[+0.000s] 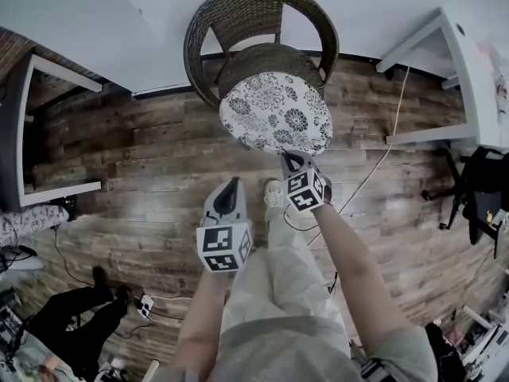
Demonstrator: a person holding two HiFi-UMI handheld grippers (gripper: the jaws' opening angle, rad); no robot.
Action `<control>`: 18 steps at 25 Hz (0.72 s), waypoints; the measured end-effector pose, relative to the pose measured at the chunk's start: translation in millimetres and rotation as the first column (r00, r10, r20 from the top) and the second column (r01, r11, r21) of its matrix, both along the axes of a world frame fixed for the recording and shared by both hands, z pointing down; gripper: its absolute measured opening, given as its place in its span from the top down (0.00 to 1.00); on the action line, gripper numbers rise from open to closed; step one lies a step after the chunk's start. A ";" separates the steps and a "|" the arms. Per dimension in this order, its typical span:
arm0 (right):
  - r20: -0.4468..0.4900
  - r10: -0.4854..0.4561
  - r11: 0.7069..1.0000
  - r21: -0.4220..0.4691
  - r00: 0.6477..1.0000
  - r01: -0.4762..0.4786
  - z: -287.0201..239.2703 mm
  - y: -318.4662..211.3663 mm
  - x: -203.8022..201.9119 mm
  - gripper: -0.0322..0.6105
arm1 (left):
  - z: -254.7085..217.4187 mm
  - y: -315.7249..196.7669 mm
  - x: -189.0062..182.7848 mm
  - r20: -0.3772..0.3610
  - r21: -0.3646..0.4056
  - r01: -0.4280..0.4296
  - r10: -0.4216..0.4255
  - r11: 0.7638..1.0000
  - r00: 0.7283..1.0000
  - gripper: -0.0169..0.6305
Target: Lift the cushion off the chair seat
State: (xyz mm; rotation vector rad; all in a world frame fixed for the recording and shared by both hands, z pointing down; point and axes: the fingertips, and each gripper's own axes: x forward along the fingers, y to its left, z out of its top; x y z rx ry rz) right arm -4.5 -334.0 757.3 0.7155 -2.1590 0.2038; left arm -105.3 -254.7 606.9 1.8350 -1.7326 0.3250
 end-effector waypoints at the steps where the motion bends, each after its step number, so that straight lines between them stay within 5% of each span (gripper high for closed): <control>1: 0.008 0.003 1.000 0.008 1.000 -0.003 -7.0 4.4 -0.5 0.93 | -4.2 5.5 1.0 0.000 0.004 -0.002 0.002 1.000 1.000 0.95; 18: 0.105 0.015 0.991 0.131 0.994 -0.029 -136.2 106.7 -7.1 0.94 | -70.0 122.5 1.4 -0.018 0.063 -0.003 0.004 0.998 1.000 0.95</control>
